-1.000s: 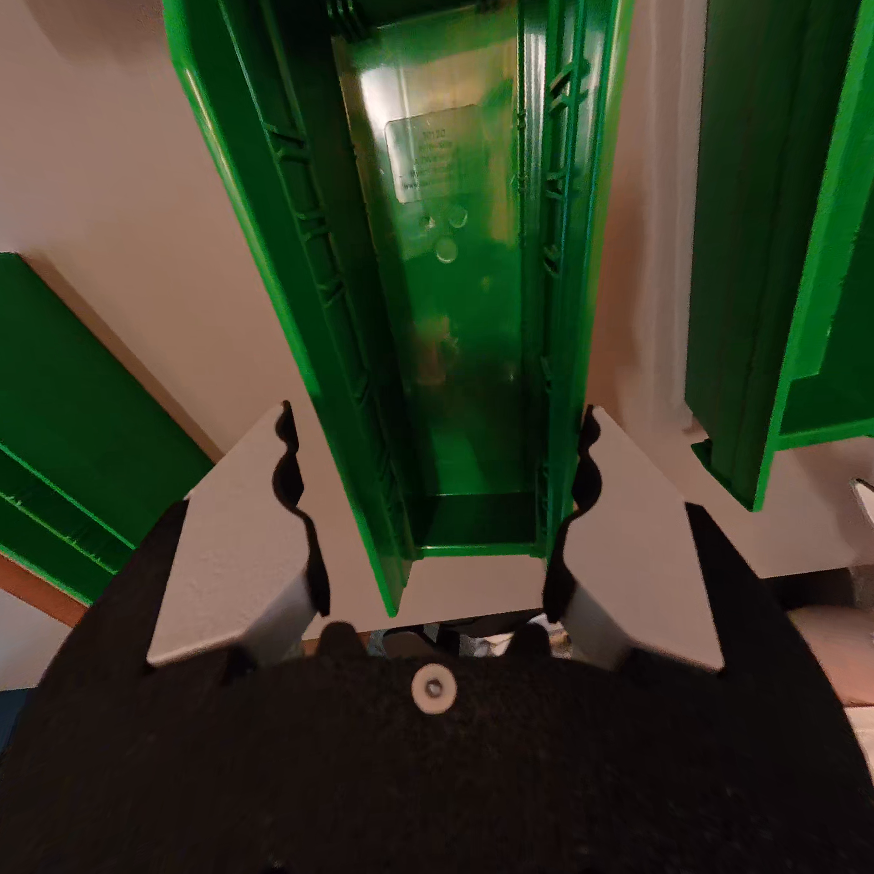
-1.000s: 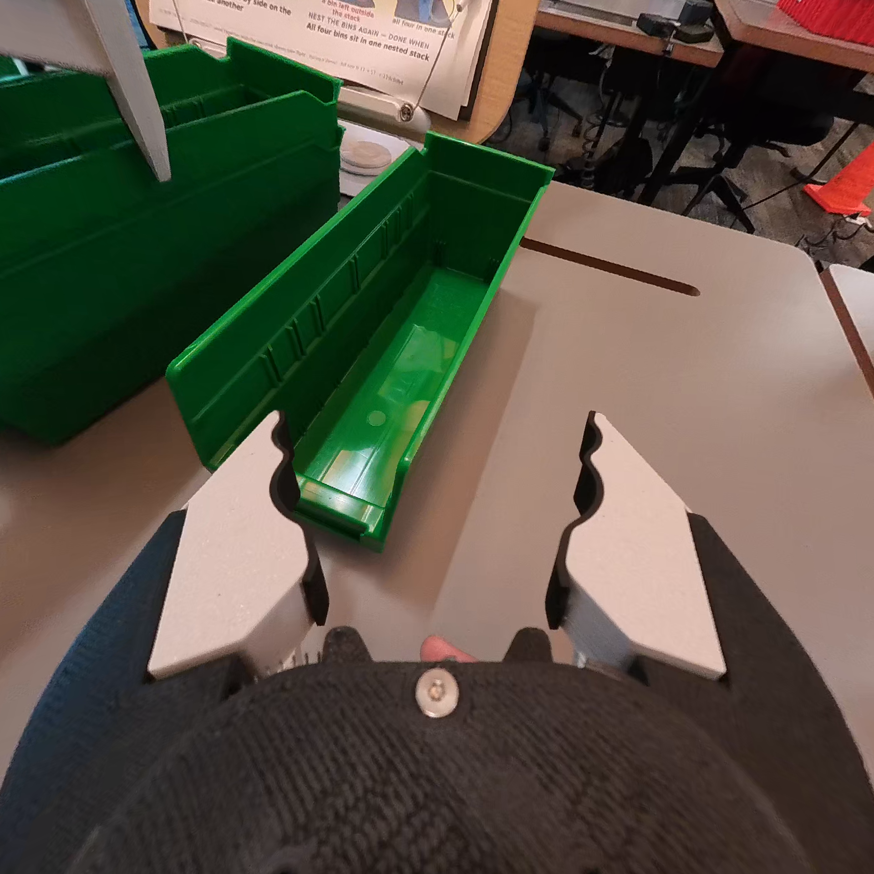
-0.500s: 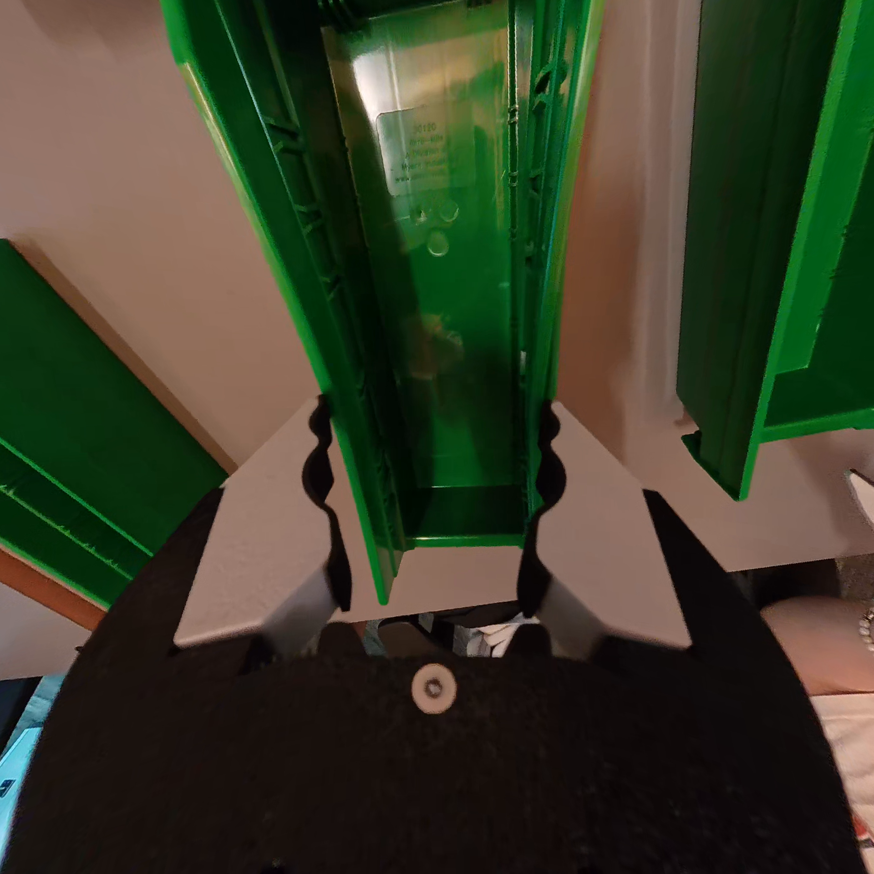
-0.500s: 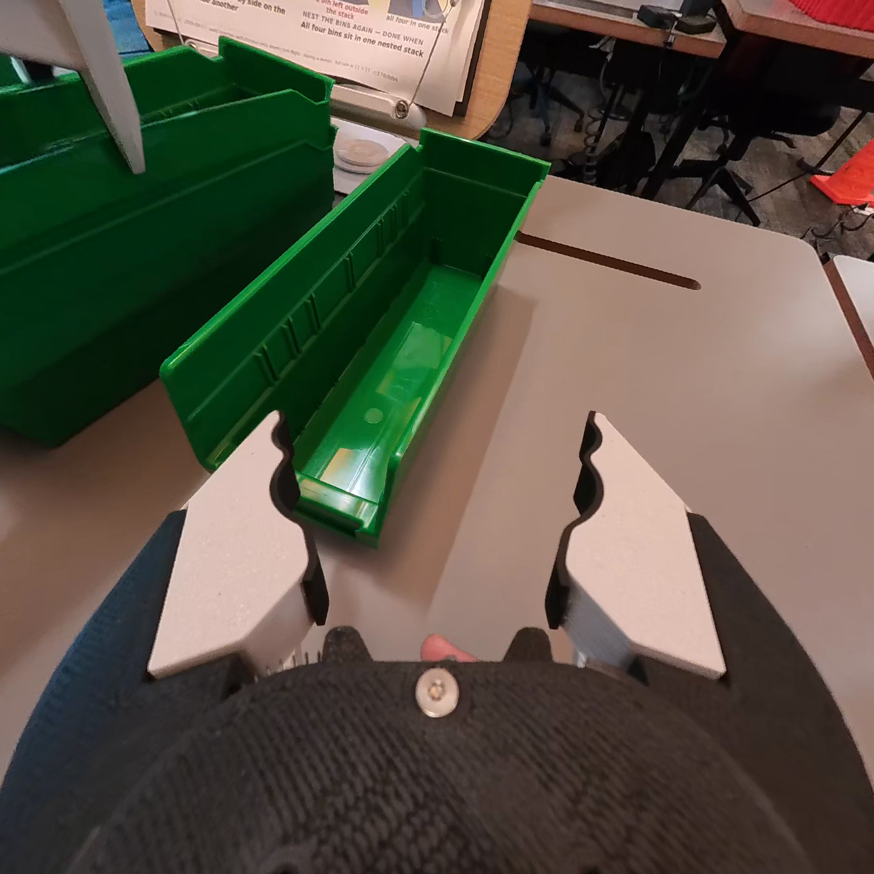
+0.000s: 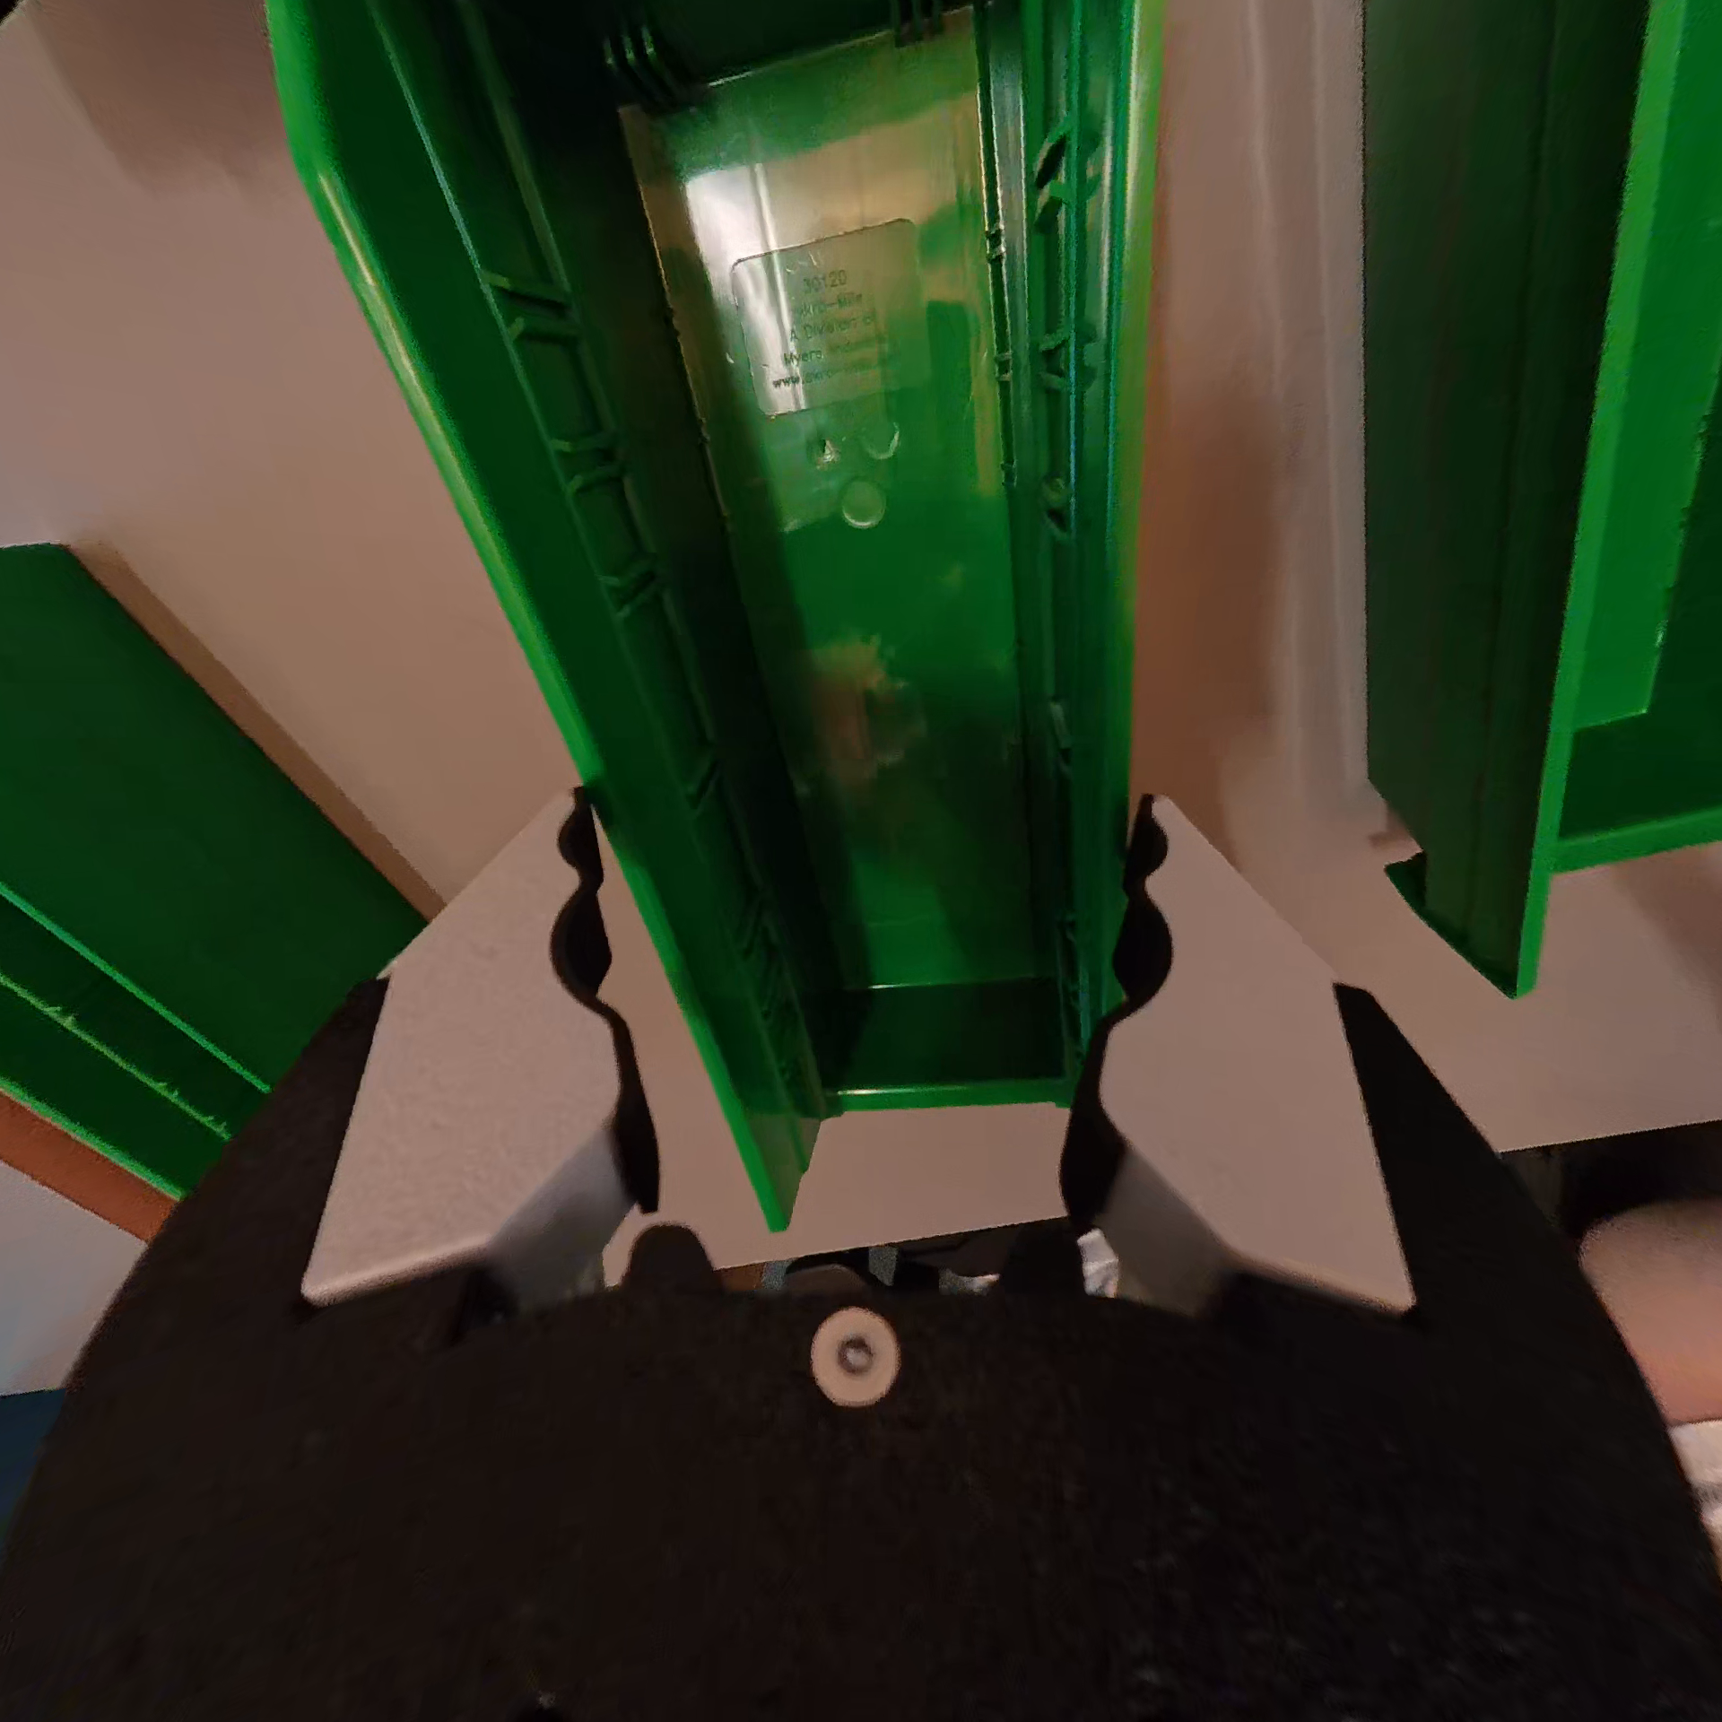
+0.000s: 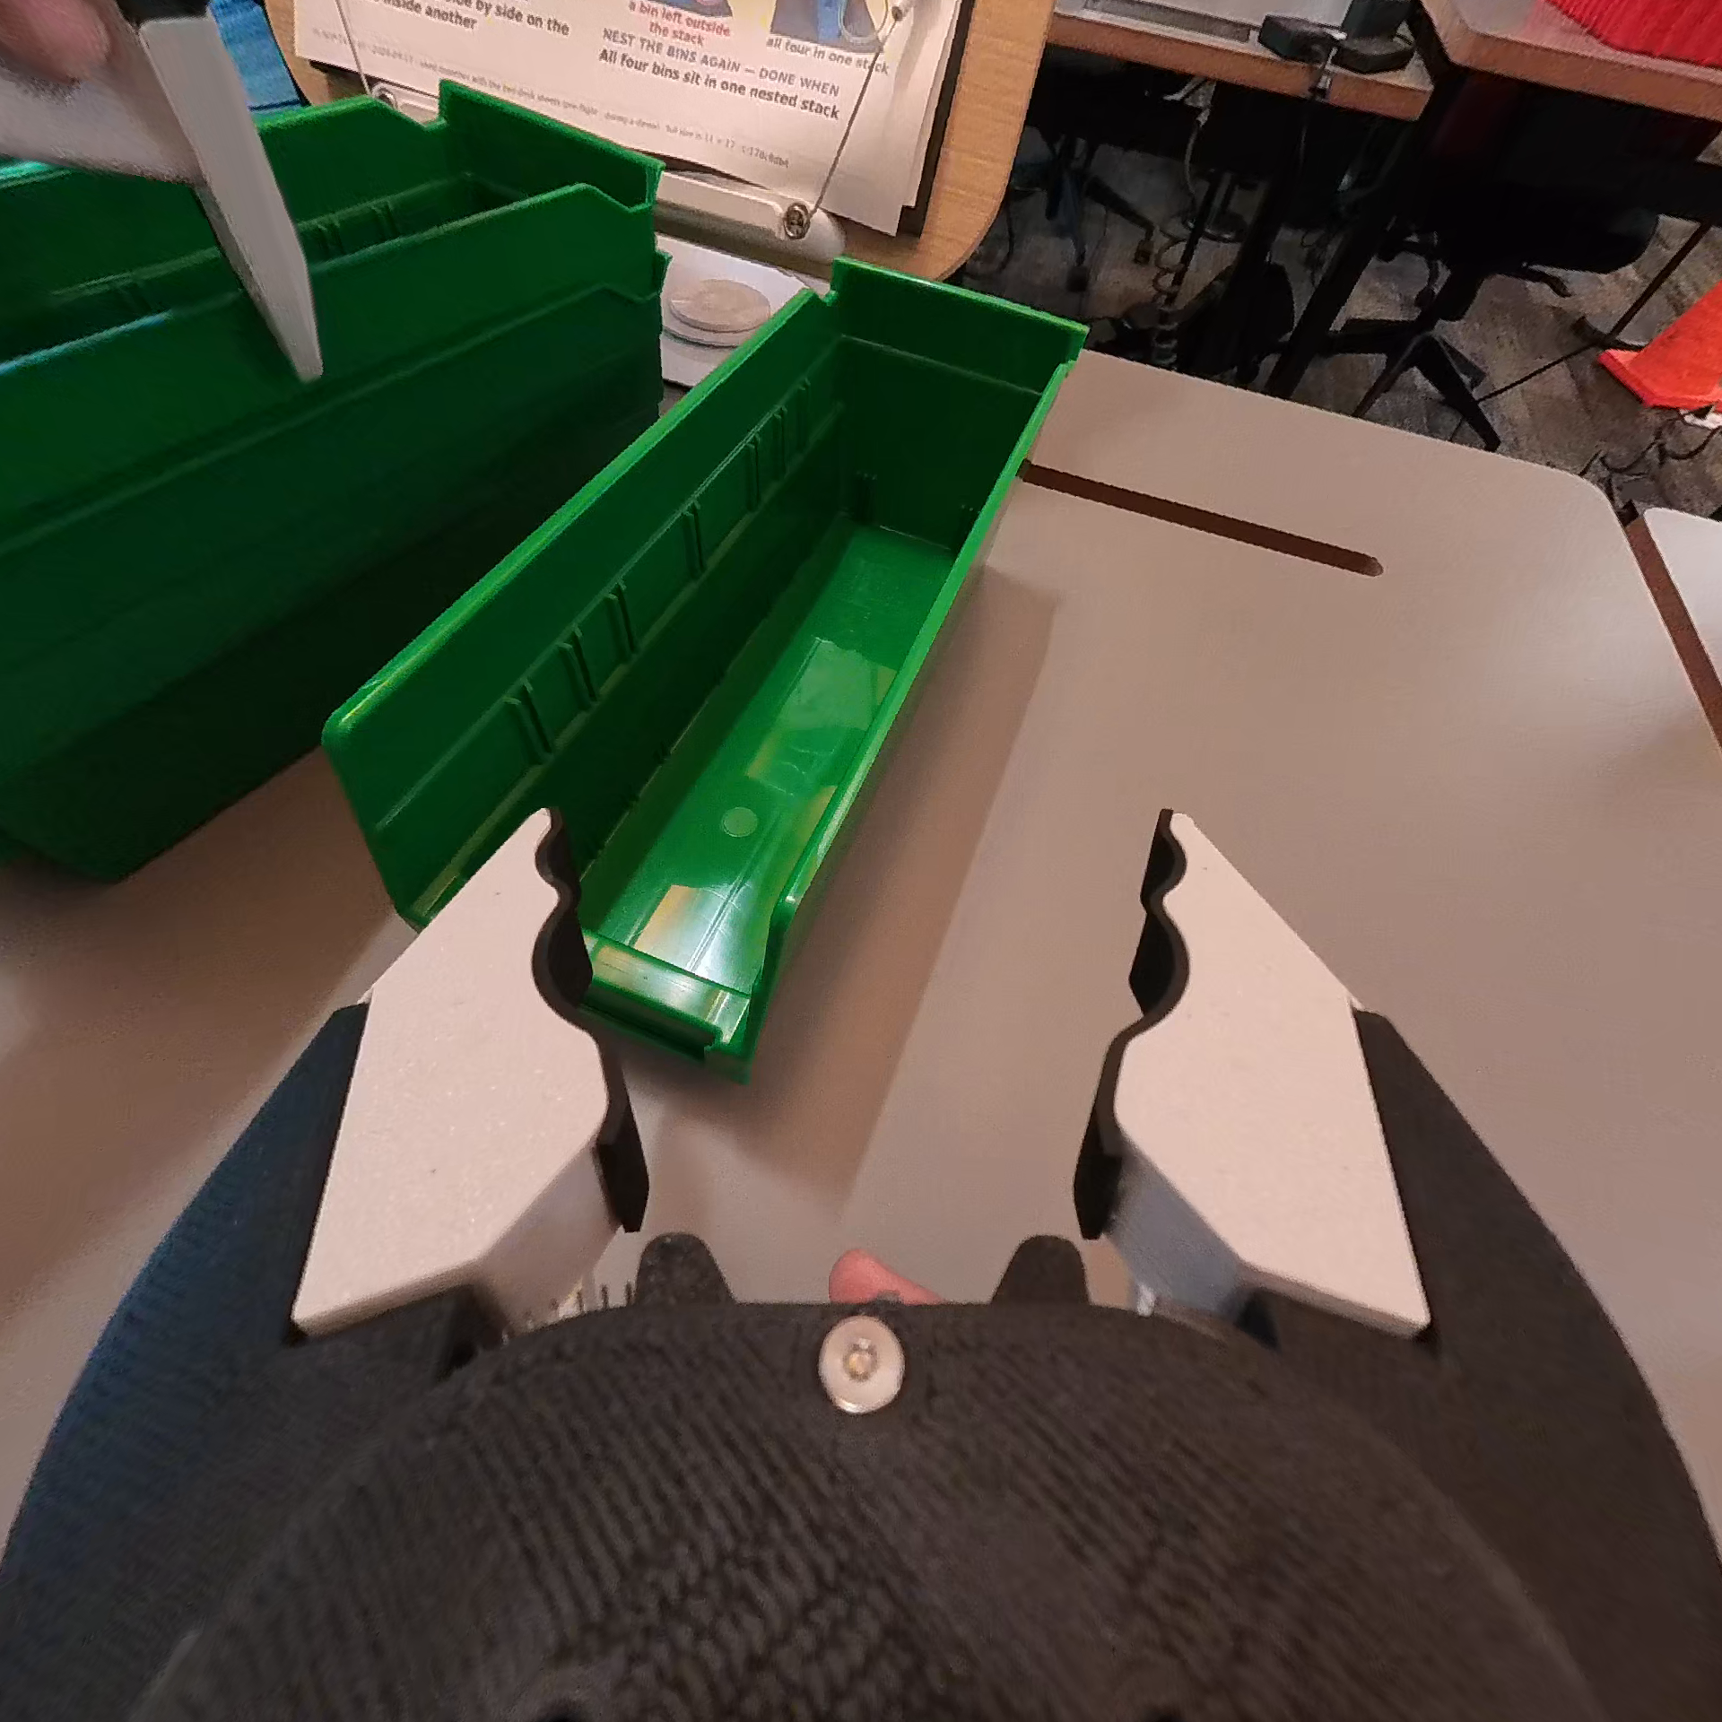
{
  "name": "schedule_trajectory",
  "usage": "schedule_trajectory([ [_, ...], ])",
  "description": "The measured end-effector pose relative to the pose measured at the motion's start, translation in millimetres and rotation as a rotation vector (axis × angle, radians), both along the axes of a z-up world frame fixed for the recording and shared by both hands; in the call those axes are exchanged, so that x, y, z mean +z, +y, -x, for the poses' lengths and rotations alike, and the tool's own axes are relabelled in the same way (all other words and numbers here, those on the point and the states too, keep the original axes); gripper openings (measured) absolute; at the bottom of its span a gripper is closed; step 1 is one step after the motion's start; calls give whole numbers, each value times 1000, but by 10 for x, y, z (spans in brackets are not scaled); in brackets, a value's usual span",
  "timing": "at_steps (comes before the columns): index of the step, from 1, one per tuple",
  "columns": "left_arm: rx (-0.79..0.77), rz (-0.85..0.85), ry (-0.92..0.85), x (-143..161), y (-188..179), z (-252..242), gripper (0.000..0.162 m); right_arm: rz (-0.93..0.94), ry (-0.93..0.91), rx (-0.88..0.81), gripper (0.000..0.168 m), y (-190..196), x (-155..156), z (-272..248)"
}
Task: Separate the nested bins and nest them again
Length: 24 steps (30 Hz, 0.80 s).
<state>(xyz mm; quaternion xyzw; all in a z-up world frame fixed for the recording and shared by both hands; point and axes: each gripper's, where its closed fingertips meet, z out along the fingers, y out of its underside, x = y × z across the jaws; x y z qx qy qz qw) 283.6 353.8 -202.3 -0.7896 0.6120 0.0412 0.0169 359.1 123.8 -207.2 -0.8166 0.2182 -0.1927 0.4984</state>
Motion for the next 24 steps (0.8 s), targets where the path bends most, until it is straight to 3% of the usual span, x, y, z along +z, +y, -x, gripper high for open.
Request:
schedule_trajectory([
  [3, -3, -6, 13, -37, -6, 9, 112, 5, 6, 2, 120, 2, -18, 3],
  [10, 27, -13, 66, 11, 21, 49, 86, -1, 4, 0, 120, -11, 1, -8],
  [24, 156, 55, 70, 231, -10, 83, 83, -6, 15, 4, 119, -4, -19, -12],
])
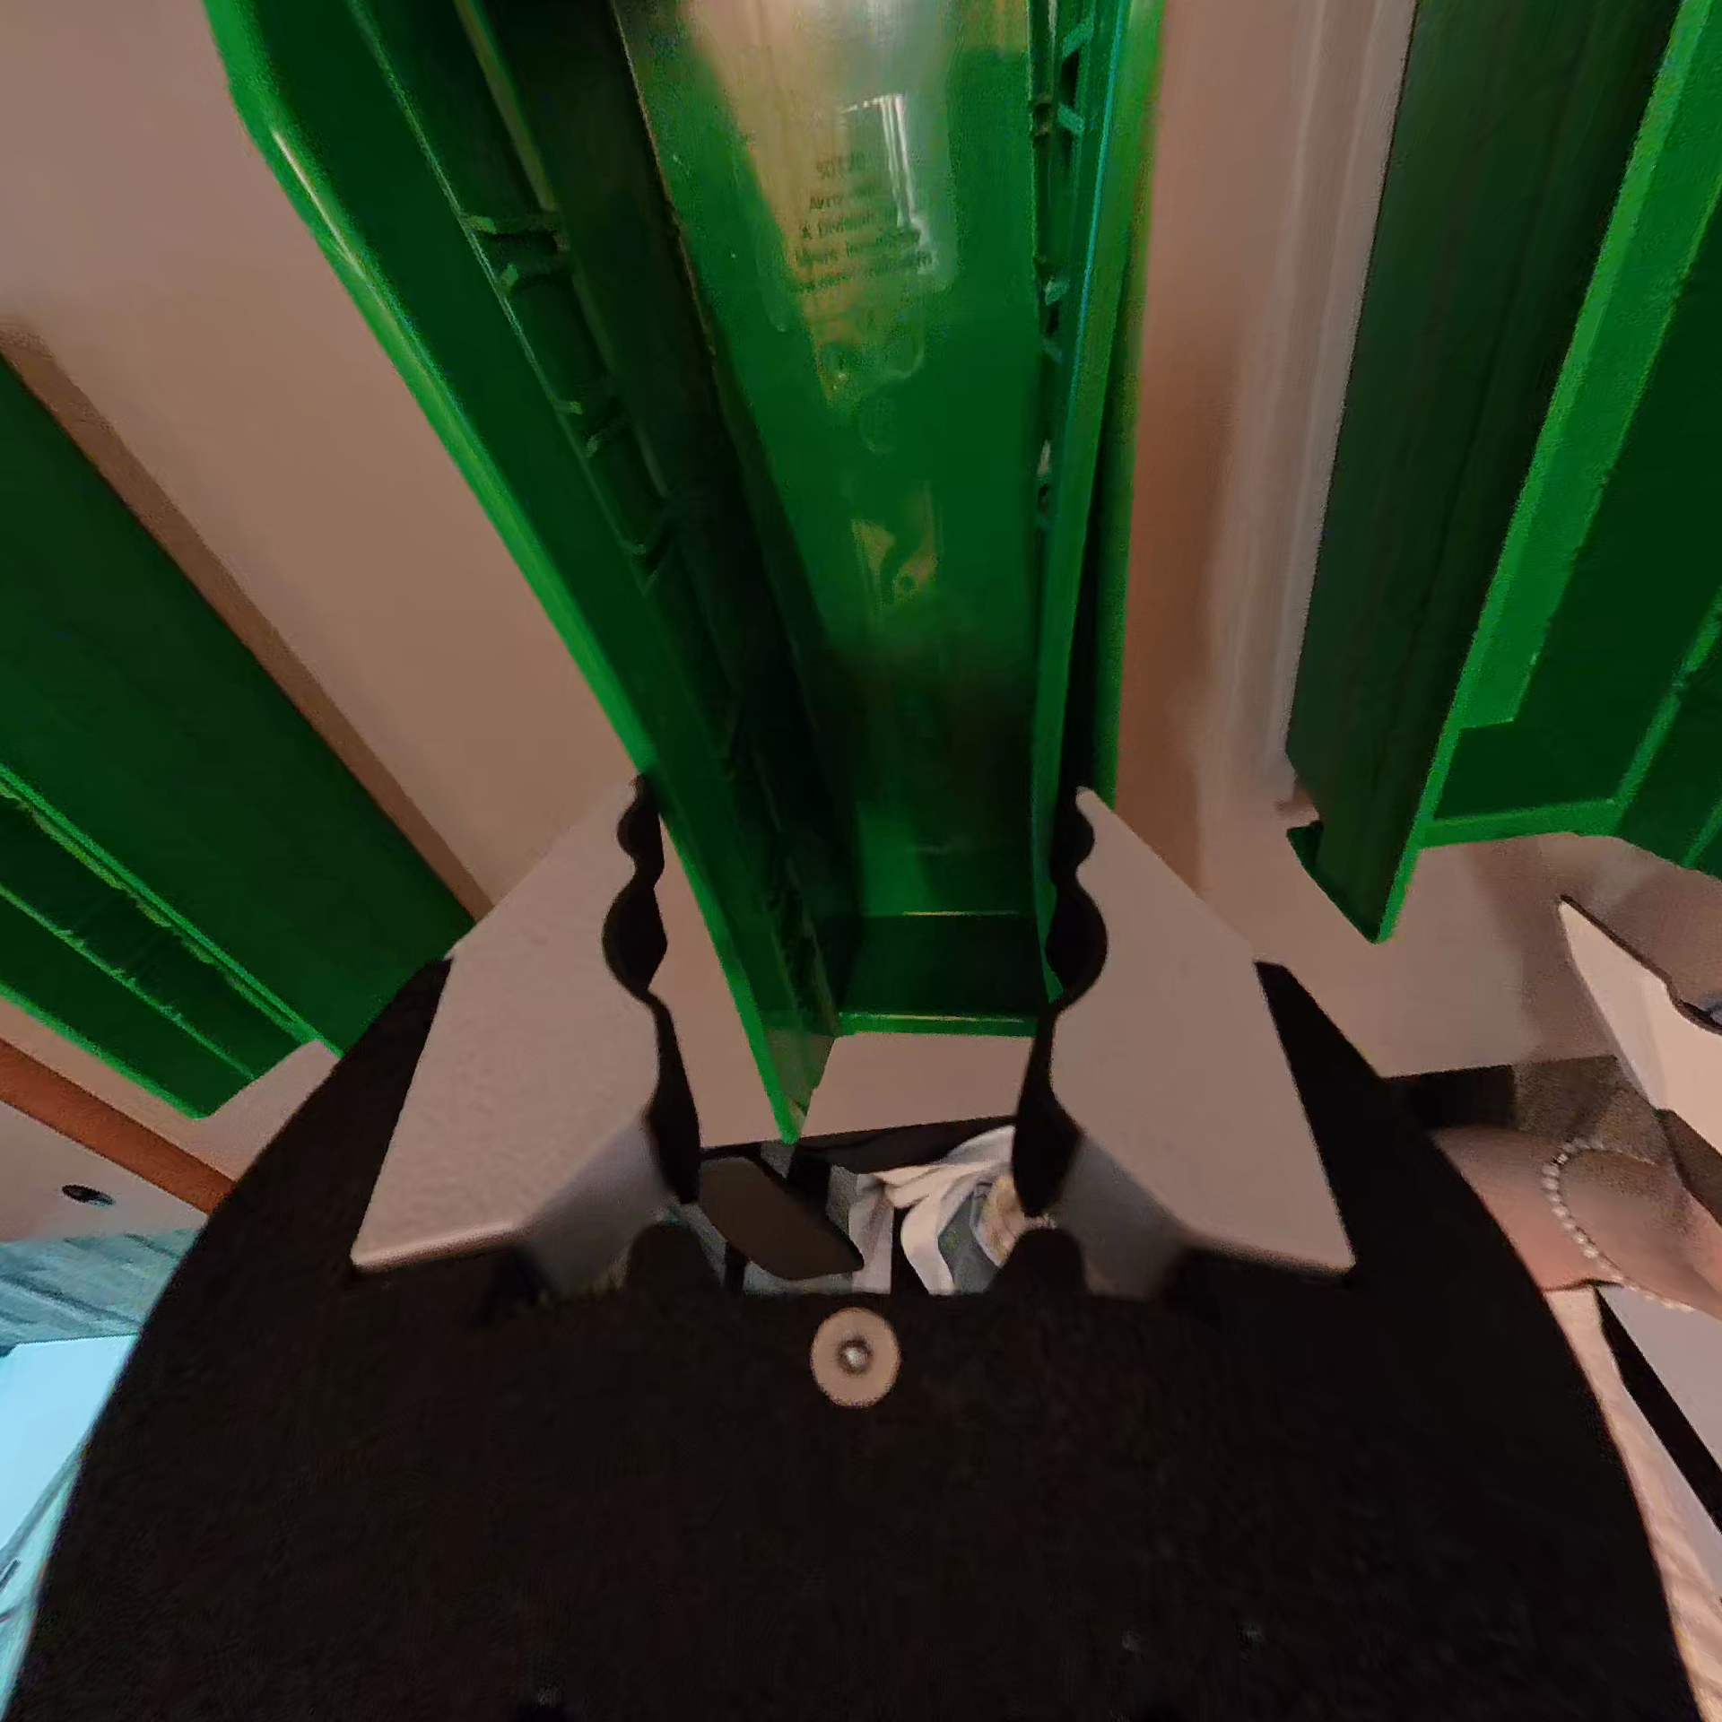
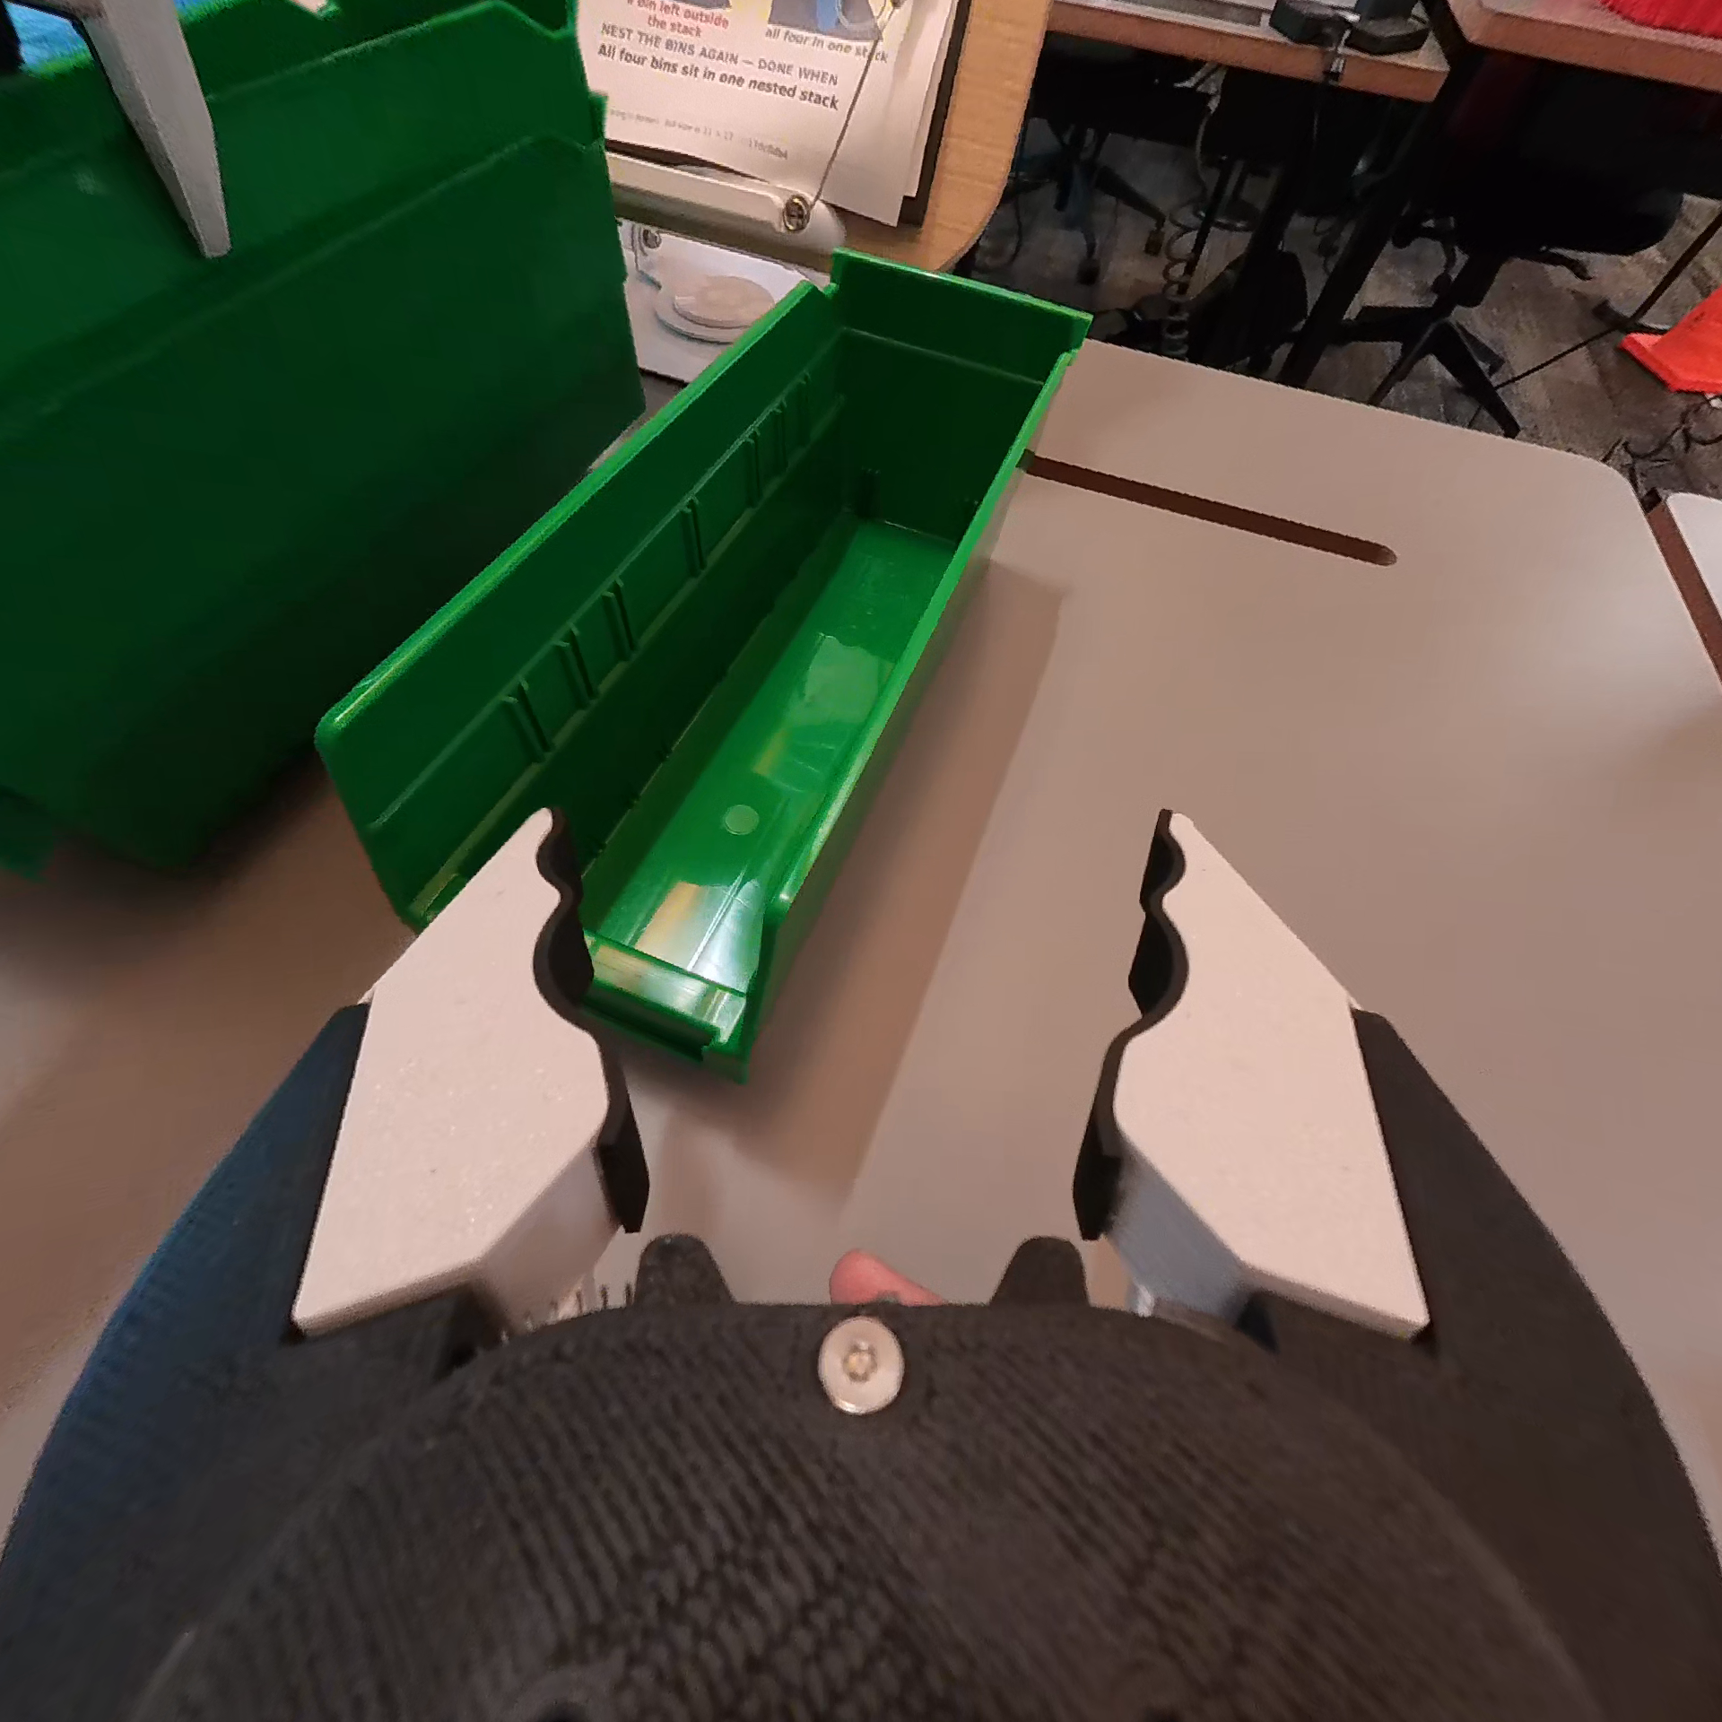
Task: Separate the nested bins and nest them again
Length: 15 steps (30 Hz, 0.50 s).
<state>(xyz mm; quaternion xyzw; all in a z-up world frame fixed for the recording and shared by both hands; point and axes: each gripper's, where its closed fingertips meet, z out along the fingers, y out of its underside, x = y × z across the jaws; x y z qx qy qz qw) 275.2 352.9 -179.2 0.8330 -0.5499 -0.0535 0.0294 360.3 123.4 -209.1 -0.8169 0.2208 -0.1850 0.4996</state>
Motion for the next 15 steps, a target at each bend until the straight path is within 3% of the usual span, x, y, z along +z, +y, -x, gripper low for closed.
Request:
schedule_trajectory([
  [7, 22, 30, 23, 34, -85, 8, 83, -6, 1, 2, 119, 2, 14, 7],
  [15, -24, -5, 31, -233, -141, -5, 104, -7, 5, 6, 119, 4, 10, 14],
])
